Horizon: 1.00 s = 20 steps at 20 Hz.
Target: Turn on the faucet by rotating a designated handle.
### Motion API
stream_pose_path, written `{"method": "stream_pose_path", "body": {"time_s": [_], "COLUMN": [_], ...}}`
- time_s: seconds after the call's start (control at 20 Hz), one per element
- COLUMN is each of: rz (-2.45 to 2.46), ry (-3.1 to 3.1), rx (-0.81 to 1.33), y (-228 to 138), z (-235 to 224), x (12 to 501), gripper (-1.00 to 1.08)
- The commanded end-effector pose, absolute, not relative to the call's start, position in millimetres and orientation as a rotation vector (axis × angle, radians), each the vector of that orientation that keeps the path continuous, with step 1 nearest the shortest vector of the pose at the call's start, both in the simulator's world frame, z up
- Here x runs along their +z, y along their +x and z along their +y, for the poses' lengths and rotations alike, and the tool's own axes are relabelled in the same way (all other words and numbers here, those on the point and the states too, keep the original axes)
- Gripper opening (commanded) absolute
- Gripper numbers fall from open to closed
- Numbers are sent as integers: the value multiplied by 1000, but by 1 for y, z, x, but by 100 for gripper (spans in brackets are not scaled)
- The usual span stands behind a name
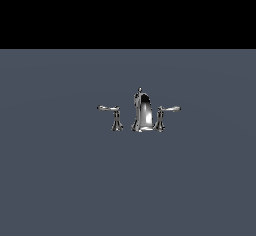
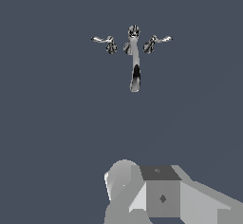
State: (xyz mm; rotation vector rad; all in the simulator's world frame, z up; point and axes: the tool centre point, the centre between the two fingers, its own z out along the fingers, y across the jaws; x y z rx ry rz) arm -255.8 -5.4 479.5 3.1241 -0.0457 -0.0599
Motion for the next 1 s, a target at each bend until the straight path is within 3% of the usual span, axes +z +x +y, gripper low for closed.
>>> {"method": "stream_pose_path", "body": {"time_s": [0.0,0.5,0.95], "rz": [-46,-149,-418], "ry": [3124,3122,3101], "rx": [-60,-58,-53], "y": [-256,-241,-201], "z": [-5,-1,6], "x": [479,462,417], "gripper": [-100,-100,-100]}}
